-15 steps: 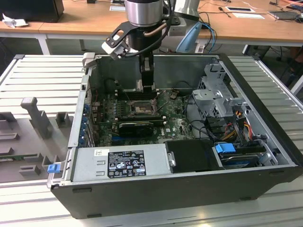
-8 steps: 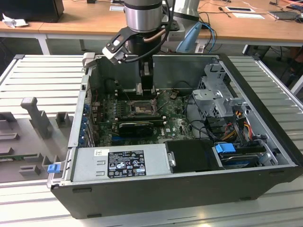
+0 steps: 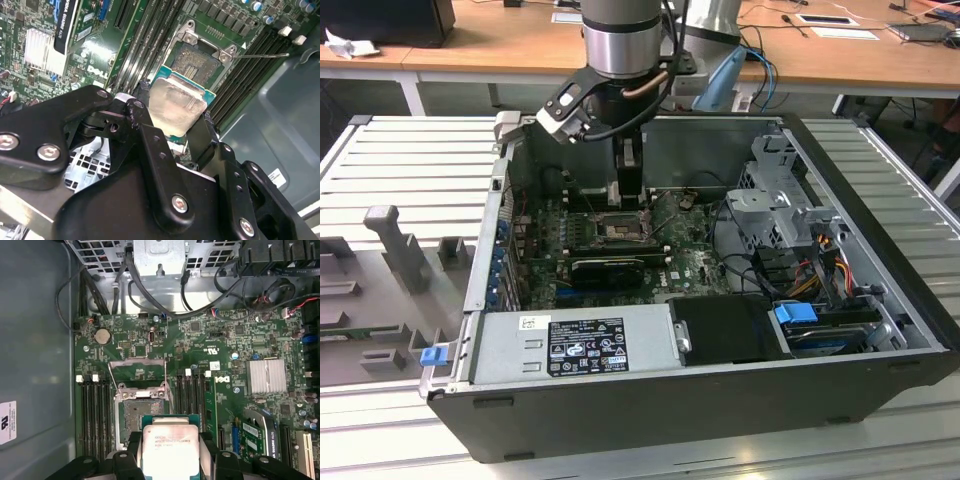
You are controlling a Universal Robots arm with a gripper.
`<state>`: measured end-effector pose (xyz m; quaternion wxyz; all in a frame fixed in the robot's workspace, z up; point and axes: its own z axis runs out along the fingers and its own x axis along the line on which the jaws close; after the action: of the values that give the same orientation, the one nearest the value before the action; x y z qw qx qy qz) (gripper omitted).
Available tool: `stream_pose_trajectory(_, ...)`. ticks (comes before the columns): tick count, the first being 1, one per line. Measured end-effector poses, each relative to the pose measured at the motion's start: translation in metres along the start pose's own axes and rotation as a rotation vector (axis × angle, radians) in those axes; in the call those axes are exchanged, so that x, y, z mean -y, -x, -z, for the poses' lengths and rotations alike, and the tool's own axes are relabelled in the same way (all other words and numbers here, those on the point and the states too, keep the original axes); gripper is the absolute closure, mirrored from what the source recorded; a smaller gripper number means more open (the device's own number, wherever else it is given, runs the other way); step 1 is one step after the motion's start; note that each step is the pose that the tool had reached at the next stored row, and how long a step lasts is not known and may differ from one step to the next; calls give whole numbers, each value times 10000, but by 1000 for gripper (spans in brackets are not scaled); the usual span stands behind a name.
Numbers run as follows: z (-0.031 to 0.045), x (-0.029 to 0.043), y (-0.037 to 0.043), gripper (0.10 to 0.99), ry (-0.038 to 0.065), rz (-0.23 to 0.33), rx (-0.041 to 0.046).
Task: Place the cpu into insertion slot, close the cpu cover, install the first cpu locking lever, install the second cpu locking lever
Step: 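Place the cpu into insertion slot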
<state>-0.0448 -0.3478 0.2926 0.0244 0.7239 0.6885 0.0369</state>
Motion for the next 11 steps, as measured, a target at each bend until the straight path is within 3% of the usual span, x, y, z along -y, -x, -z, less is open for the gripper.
stream_pose_trajectory(6,-86,9,2,545,6,-282,30)
stream_pose_trajectory(11,-207,20,4,545,-15,779,-61)
